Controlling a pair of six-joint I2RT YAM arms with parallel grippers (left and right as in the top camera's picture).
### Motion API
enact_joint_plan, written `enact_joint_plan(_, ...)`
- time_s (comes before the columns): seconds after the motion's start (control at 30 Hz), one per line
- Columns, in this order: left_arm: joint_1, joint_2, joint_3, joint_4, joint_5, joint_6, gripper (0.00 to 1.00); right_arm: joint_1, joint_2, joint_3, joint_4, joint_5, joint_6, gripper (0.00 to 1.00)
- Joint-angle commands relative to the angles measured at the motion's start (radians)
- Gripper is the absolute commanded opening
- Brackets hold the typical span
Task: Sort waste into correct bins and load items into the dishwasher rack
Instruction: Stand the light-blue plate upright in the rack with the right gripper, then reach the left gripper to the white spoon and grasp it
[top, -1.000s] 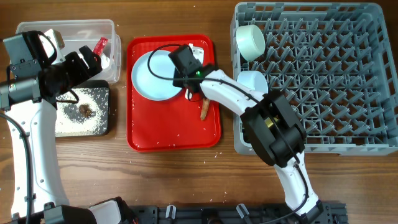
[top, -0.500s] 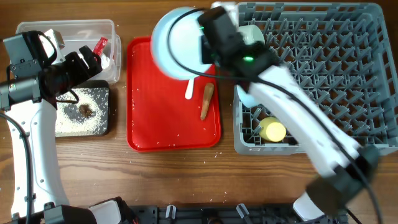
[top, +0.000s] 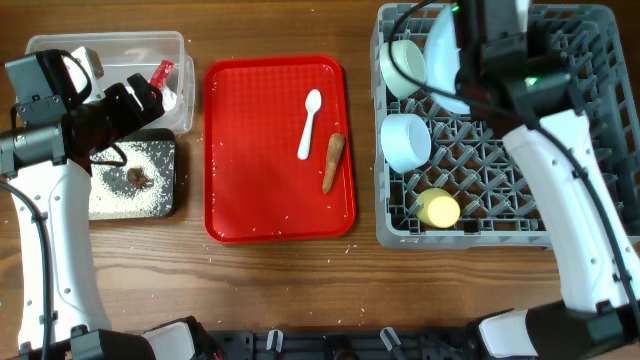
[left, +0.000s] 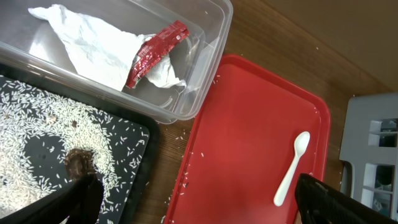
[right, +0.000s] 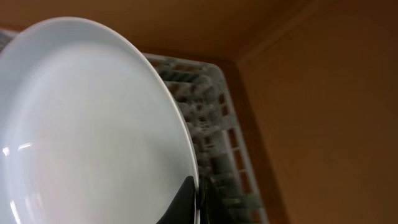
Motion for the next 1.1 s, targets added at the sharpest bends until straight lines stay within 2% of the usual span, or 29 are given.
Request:
enact_joint_plan(0.0, 0.006, -0.013, 0.014, 0.003, -0.002, 0.019, 1.00, -0.056, 0.080, 0.001, 0.018, 0.066, -0.164, 0.05)
enact_joint_plan(0.2, 0.006, -0.013, 0.014, 0.003, -0.002, 0.019, 1.00, -0.075, 0.242, 0.001, 0.048, 0.126, -0.184, 0.04)
enact_joint_plan(0.4, 0.006, -0.013, 0.014, 0.003, -0.002, 0.019, 1.00, -0.075, 0.353, 0.001, 0.086, 0.063, -0.182, 0.06)
enact_joint_plan(0.43, 0.006, -0.013, 0.014, 0.003, -0.002, 0.019, 1.00, -0.075, 0.364, 0.001, 0.088, 0.024, -0.181, 0.21)
enact_joint_plan(0.47, 0.006, -0.013, 0.014, 0.003, -0.002, 0.019, 1.00, -0.076, 0.365, 0.001, 0.088, -0.028, -0.178, 0.58)
enact_joint_plan(0.5, 0.006, -0.013, 0.014, 0.003, -0.002, 0.019, 1.00, -0.076, 0.365, 0.001, 0.089, -0.077, -0.177, 0.77)
enact_joint_plan(0.57, 0.006, -0.013, 0.014, 0.003, -0.002, 0.019, 1.00, -0.076, 0.356, 0.003, 0.102, -0.150, -0.108, 0.95)
enact_joint_plan(0.6, 0.006, -0.013, 0.014, 0.003, -0.002, 0.019, 1.00, -0.076, 0.349, 0.005, 0.102, -0.166, -0.074, 1.00)
enact_joint_plan(0.83, 0.006, -0.013, 0.014, 0.003, -0.002, 0.019, 1.00, -0.076, 0.199, 0.006, 0.017, -0.362, 0.098, 1.00)
enact_joint_plan(0.9, 0.006, -0.013, 0.014, 0.003, -0.002, 0.019, 1.00, -0.075, 0.131, 0.006, -0.017, -0.442, 0.187, 1.00)
enact_joint_plan(0.93, 0.006, -0.013, 0.014, 0.003, -0.002, 0.019, 1.00, -0.076, 0.095, 0.006, -0.023, -0.530, 0.238, 1.00)
enact_joint_plan(1.07, 0.006, -0.013, 0.014, 0.003, -0.002, 0.019, 1.00, -0.075, 0.055, 0.006, 0.027, -0.986, 0.211, 1.00)
